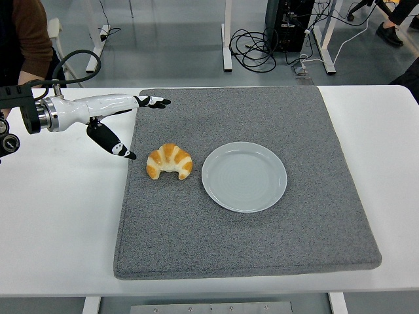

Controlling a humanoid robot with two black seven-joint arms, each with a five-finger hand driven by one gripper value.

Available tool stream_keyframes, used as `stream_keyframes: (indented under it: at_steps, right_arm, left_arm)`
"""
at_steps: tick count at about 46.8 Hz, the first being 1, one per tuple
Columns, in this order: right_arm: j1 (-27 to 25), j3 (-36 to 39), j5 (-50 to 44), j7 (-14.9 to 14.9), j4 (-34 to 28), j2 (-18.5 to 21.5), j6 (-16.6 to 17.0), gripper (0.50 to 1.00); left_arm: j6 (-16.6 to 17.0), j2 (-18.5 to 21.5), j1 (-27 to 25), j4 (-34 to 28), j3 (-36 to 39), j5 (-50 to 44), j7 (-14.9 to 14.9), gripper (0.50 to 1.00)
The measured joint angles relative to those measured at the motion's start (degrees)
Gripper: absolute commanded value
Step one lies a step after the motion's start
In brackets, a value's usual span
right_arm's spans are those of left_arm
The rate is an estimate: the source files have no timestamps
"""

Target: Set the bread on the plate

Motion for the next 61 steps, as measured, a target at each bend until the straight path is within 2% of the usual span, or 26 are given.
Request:
stream_keyframes:
  at_steps: [8,14,22,31,47,61]
  right_arm:
    - [0.00,0.00,0.00,0.00,0.00,0.00,0.00,1.000]
    - [0.00,0.00,0.00,0.00,0.00,0.00,-0.01,1.000]
    - [0.02,0.00,0.00,0.01,0.00,0.00,-0.02,1.000]
    - [0.01,0.00,0.00,0.00,0.00,0.00,0.00,1.000]
    - [0.01,0.00,0.00,0.00,0.00,0.00,0.02,1.000]
    - [0.02,0.00,0.00,0.00,0.00,0.00,0.02,1.000]
  left_arm:
    - [3.28,-0.69,3.24,0.26,-0.32,1.73,-0.31,0.963]
    - [6.91,-3.13,6.23,1.91,-0.63,1.92,-1.27,0.963]
    - [11.17,-7.40,9.05,7.36,-0.72,1.78,-3.16,0.960]
    - [12.01,-10.68,10.98,11.34,-0.72,1.35,-4.72,0.958]
    - [13.12,-15.83,12.44,15.48,-0.71,0.90,-5.05,0.951]
    - [13.65,-19.68,13.65,20.51,-0.70,0.70,-6.59,0.939]
